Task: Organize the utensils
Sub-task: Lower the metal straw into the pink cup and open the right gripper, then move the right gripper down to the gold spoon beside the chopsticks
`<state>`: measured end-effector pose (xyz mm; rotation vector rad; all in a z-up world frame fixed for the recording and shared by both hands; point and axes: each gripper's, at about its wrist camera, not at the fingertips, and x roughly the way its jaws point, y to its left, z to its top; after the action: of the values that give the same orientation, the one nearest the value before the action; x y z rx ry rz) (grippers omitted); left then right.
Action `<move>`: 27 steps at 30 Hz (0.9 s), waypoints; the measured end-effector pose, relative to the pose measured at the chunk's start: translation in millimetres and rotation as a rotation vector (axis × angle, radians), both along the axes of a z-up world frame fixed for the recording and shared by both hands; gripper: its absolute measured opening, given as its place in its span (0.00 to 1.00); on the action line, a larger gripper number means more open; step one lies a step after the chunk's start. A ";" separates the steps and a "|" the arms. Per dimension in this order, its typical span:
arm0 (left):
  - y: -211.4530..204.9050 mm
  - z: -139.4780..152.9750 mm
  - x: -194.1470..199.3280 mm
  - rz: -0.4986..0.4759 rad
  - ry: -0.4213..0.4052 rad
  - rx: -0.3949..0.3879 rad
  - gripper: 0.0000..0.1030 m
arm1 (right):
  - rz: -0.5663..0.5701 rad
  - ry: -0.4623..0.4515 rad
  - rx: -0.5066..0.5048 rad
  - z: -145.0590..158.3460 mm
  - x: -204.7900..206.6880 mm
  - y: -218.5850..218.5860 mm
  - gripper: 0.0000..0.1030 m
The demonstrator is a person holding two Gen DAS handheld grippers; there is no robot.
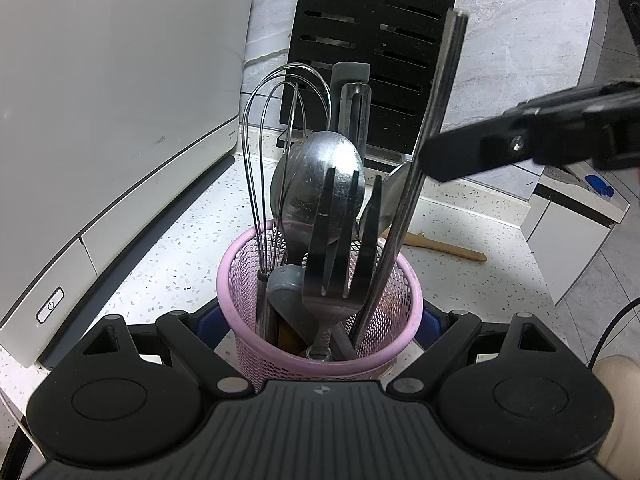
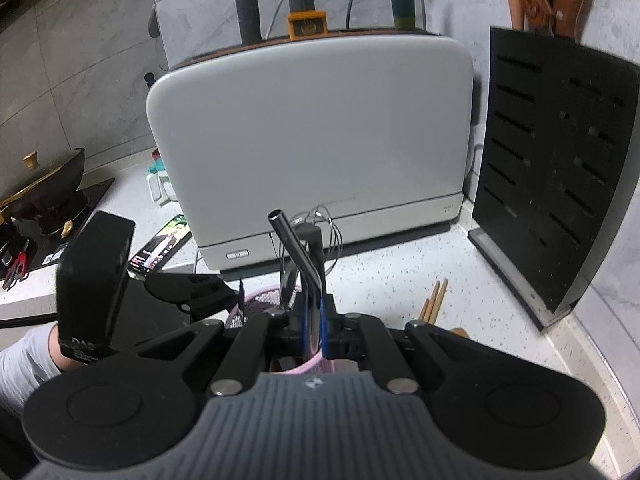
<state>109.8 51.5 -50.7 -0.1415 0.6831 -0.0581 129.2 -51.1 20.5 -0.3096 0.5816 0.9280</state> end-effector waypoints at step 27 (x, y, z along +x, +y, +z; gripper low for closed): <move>-0.4 0.2 0.2 0.000 0.000 0.000 1.00 | -0.093 0.083 -0.053 -4.1 17.8 -9.3 0.07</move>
<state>110.1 51.1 -50.6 -0.1416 0.6834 -0.0578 147.0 -60.4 16.4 -0.2901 0.6915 0.8402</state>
